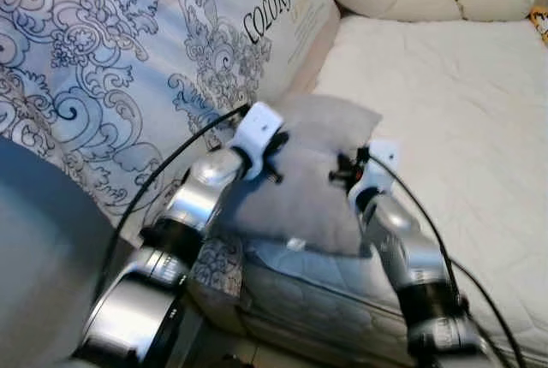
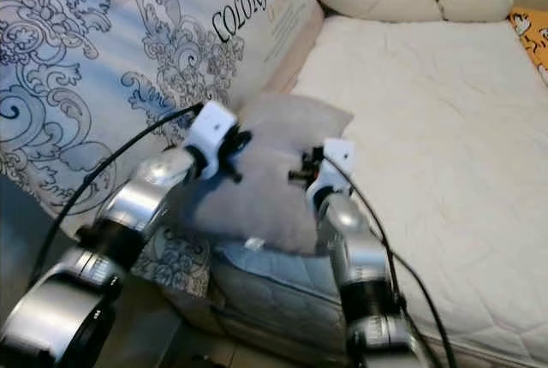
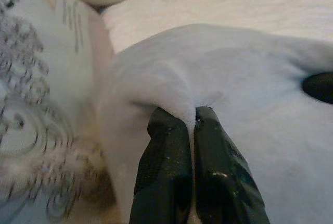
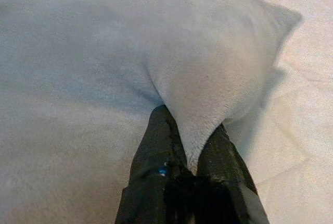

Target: Clean up the room

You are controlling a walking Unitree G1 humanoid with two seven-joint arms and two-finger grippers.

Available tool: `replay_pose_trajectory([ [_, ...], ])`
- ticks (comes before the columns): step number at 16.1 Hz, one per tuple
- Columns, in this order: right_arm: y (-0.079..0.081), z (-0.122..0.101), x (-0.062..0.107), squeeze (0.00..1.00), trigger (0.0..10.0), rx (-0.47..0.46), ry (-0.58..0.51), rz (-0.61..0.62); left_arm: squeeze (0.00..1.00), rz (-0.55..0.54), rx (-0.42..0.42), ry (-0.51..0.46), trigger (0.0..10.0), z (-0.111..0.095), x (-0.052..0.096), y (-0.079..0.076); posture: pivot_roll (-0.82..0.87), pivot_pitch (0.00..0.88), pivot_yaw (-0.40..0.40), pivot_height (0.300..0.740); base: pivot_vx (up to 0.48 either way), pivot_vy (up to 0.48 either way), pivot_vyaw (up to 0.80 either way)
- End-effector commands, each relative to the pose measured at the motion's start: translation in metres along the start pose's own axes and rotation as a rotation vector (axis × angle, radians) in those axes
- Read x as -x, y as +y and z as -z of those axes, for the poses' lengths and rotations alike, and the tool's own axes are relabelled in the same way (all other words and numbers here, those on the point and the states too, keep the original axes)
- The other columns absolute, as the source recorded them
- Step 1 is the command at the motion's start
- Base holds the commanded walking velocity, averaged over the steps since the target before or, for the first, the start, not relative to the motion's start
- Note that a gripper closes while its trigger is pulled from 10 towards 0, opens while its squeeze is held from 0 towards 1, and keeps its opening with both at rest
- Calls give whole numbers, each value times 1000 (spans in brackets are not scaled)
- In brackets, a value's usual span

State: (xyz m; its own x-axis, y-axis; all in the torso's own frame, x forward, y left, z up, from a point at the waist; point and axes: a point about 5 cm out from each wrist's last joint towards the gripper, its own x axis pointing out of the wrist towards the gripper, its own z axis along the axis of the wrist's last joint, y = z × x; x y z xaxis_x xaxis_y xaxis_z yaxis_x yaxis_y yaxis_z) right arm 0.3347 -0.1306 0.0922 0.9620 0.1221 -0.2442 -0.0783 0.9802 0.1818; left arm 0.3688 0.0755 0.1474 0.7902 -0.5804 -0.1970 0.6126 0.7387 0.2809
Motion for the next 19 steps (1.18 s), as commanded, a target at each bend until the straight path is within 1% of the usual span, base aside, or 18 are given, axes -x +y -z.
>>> replay_pose_trajectory([
  [1, -16, -1, -3, 0, 10000, 7, -9, 84, 0, -36, -48, -41, 10000, -14, -1, 12, -64, 0, 96, 740, 0, 0, 0],
  [3, -28, -9, -19, 0, 10000, 24, -8, 126, 0, -75, -84, -119, 10000, -47, -11, 28, -42, 0, 100, 740, 0, 0, 0],
  [4, -28, -10, -21, 0, 10000, 24, -10, 127, 0, -79, -94, -131, 10000, -52, -11, 30, -28, 1, 101, 740, 0, 0, 0],
  [6, -27, -16, -29, 0, 10000, -4, -7, 134, 0, -98, -133, -176, 10000, -71, -10, 43, 19, 45, 100, 740, 0, 0, 0],
  [8, -23, -15, -33, 0, 10000, -15, 26, 134, 0, -89, -175, -195, 10000, -80, -9, 48, 59, 80, 100, 740, 0, 0, 0],
  [9, -21, -12, -34, 0, 10000, -6, 48, 137, 0, -82, -188, -198, 10000, -82, -9, 49, 80, 96, 104, 740, 0, 0, 0],
  [11, -17, -1, -34, 0, 10000, 33, 94, 155, 0, -48, -213, -181, 10000, -78, -11, 44, 139, 145, 107, 740, 0, 0, 0],
  [12, -16, 5, -33, 0, 10000, 20, 110, 170, 0, -43, -215, -175, 10000, -74, -12, 41, 159, 165, 111, 740, 0, 0, 0],
  [14, -17, 11, -31, 0, 10000, 13, 123, 188, 0, -42, -208, -165, 10000, -68, -14, 36, 170, 175, 117, 740, 0, 0, 0],
  [16, -22, 17, -28, 0, 10000, 4, 135, 230, 0, -57, -202, -156, 10000, -64, -17, 31, 189, 197, 136, 740, 0, 0, 0],
  [17, -27, 21, -26, 353, 10000, -30, 141, 249, 0, -80, -213, -147, 10000, -61, -18, 28, 183, 199, 145, 740, 0, 0, 0],
  [18, -28, 22, -25, 1000, 10000, -62, 142, 243, 0, -86, -213, -145, 10000, -60, -19, 27, 181, 199, 146, 740, 0, 0, 0],
  [19, -29, 23, -25, 1000, 10000, -112, 135, 226, 0, -103, -219, -141, 10000, -60, -19, 28, 177, 195, 149, 740, 0, 0, 0],
])
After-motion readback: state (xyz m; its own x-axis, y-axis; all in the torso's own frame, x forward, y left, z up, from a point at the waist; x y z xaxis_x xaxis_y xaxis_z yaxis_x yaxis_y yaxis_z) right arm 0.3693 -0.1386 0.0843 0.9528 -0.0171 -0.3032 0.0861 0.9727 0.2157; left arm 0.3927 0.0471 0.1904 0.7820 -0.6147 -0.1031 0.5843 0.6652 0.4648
